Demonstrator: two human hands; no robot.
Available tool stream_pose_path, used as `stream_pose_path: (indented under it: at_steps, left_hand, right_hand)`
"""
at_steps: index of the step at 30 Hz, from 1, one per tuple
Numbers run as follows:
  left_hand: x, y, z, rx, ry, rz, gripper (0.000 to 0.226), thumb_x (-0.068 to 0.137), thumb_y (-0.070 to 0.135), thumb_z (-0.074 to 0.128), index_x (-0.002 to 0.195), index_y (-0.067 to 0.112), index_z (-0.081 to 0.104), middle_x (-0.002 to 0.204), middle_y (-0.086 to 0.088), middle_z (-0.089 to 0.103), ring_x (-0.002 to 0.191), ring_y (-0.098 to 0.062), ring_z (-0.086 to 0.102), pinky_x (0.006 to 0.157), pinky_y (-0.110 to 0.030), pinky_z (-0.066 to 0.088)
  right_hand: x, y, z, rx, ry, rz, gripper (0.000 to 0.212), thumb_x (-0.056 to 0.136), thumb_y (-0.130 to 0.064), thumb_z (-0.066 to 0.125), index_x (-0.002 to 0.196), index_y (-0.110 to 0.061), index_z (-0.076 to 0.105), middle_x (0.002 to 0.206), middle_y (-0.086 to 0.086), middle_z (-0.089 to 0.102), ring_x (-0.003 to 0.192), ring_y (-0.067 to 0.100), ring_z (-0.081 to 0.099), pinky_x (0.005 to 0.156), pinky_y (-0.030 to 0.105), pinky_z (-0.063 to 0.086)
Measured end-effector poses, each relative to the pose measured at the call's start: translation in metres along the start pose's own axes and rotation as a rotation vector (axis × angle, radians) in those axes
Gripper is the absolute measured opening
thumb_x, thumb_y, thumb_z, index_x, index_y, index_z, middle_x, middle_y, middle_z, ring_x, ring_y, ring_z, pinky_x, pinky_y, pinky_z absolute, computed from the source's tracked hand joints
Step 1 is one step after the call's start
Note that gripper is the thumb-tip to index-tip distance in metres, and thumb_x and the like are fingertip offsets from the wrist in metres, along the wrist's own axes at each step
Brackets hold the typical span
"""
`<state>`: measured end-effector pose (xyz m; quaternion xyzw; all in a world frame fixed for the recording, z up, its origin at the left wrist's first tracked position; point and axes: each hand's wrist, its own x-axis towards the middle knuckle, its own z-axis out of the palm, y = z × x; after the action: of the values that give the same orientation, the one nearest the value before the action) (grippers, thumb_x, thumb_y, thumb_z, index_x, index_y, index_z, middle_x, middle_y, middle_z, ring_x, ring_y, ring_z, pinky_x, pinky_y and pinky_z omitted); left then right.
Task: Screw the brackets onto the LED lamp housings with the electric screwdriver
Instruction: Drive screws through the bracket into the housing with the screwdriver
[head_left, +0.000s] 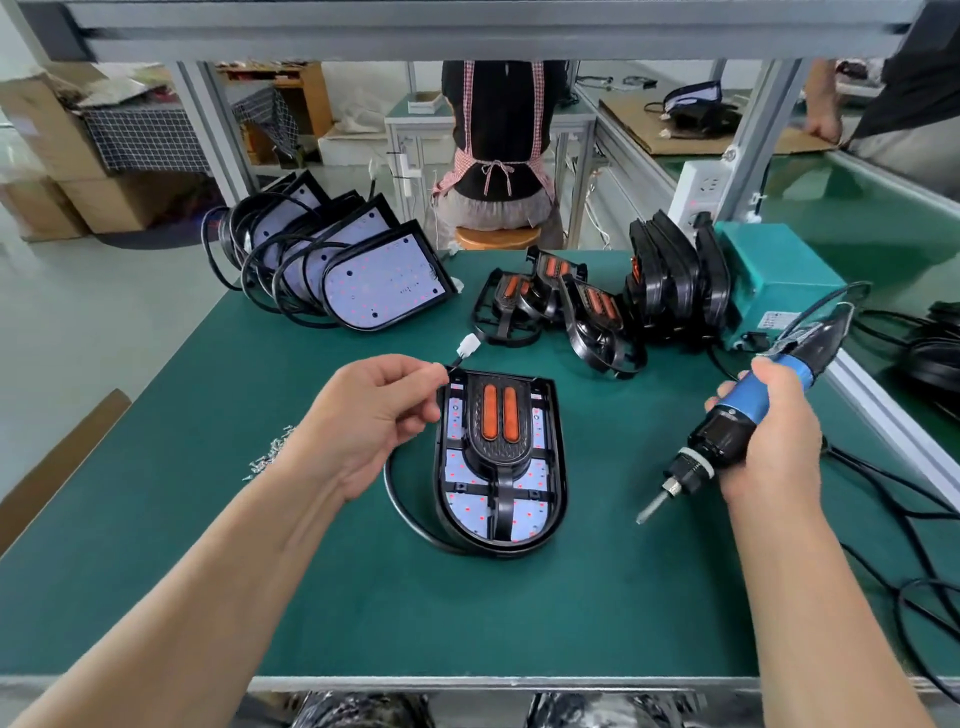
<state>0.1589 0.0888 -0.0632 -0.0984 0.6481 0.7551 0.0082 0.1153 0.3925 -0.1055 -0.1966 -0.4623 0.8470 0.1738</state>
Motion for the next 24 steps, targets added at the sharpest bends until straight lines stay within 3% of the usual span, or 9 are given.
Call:
stream_pose_path:
  at_steps: [2, 4, 7, 11, 14, 16, 19, 22, 24]
  left_hand:
    - [-0.005, -0.001, 0.01, -0.019, -0.011, -0.005, 0.013, 0.091, 0.008, 0.066, 0.079, 0.005, 0.065, 0.062, -0.002, 0.06, 0.051, -0.007, 0.057, 0.042, -0.012, 0.038]
    - [-0.011, -0.002, 0.019, -0.057, -0.044, -0.026, 0.009, 0.085, 0.01, 0.07, 0.08, 0.004, 0.066, 0.064, -0.003, 0.064, 0.054, -0.008, 0.064, 0.043, -0.012, 0.042]
    - [-0.02, -0.007, 0.032, -0.105, -0.104, -0.064, 0.013, 0.077, 0.009, 0.072, 0.087, 0.0, 0.069, 0.071, -0.007, 0.071, 0.067, -0.014, 0.073, 0.051, -0.013, 0.051]
    - [-0.029, -0.015, 0.042, -0.175, -0.141, -0.106, 0.007, 0.088, -0.007, 0.063, 0.09, -0.004, 0.069, 0.077, -0.013, 0.072, 0.077, -0.024, 0.076, 0.063, -0.016, 0.057]
    - [-0.036, -0.019, 0.049, -0.104, -0.141, -0.095, 0.01, 0.088, 0.001, 0.068, 0.079, 0.004, 0.071, 0.072, -0.01, 0.07, 0.07, -0.022, 0.075, 0.057, -0.016, 0.055]
    - [-0.039, -0.021, 0.052, -0.031, -0.116, -0.074, 0.02, 0.088, 0.004, 0.07, 0.071, 0.012, 0.073, 0.069, -0.008, 0.068, 0.063, -0.017, 0.071, 0.051, -0.016, 0.051]
    - [-0.041, -0.023, 0.053, -0.063, -0.1, -0.068, 0.021, 0.088, 0.001, 0.07, 0.071, 0.014, 0.075, 0.071, -0.009, 0.07, 0.066, -0.017, 0.072, 0.056, -0.016, 0.053]
    - [-0.042, -0.025, 0.054, -0.213, -0.103, -0.119, 0.007, 0.082, -0.004, 0.069, 0.085, 0.001, 0.073, 0.078, -0.015, 0.073, 0.075, -0.023, 0.076, 0.064, -0.017, 0.057]
    - [-0.043, -0.026, 0.056, -0.291, -0.128, -0.156, 0.015, 0.074, -0.001, 0.07, 0.089, -0.004, 0.072, 0.081, -0.018, 0.073, 0.077, -0.025, 0.076, 0.066, -0.018, 0.058]
  right_hand:
    - [-0.01, -0.001, 0.006, 0.089, -0.045, 0.014, 0.008, 0.09, -0.017, 0.061, 0.093, -0.013, 0.054, 0.062, -0.005, 0.06, 0.054, 0.011, 0.058, 0.057, 0.02, 0.051]
    - [-0.018, -0.001, 0.015, 0.22, -0.071, 0.037, 0.008, 0.088, -0.015, 0.058, 0.093, -0.01, 0.056, 0.076, 0.002, 0.061, 0.058, 0.017, 0.057, 0.06, 0.024, 0.051]
    - [-0.025, -0.001, 0.027, 0.32, -0.11, 0.09, 0.022, 0.098, -0.028, 0.056, 0.099, -0.007, 0.061, 0.094, 0.009, 0.061, 0.064, 0.019, 0.055, 0.065, 0.028, 0.05]
    - [-0.034, 0.001, 0.04, 0.281, -0.14, 0.041, 0.027, 0.099, -0.037, 0.061, 0.088, -0.012, 0.067, 0.071, -0.004, 0.062, 0.058, 0.012, 0.051, 0.06, 0.022, 0.048]
    - [-0.036, -0.002, 0.046, 0.406, -0.144, 0.164, 0.029, 0.091, -0.04, 0.069, 0.097, -0.012, 0.062, 0.066, -0.002, 0.048, 0.057, 0.014, 0.045, 0.063, 0.026, 0.04]
    - [-0.035, -0.005, 0.048, 0.578, -0.154, 0.242, 0.032, 0.089, -0.036, 0.073, 0.111, -0.014, 0.064, 0.071, 0.001, 0.05, 0.059, 0.016, 0.05, 0.071, 0.03, 0.043]
    - [-0.035, -0.01, 0.049, 0.753, -0.217, 0.267, 0.034, 0.087, -0.026, 0.074, 0.116, -0.017, 0.061, 0.097, 0.01, 0.064, 0.082, 0.024, 0.068, 0.087, 0.035, 0.047]
    - [-0.037, -0.013, 0.051, 0.774, -0.287, 0.244, 0.039, 0.083, -0.02, 0.073, 0.118, -0.017, 0.057, 0.091, 0.003, 0.068, 0.078, 0.017, 0.068, 0.074, 0.03, 0.048]
    - [-0.039, -0.014, 0.052, 0.736, -0.29, 0.237, 0.044, 0.076, -0.017, 0.074, 0.117, -0.014, 0.058, 0.08, -0.002, 0.062, 0.065, 0.012, 0.06, 0.067, 0.026, 0.047]
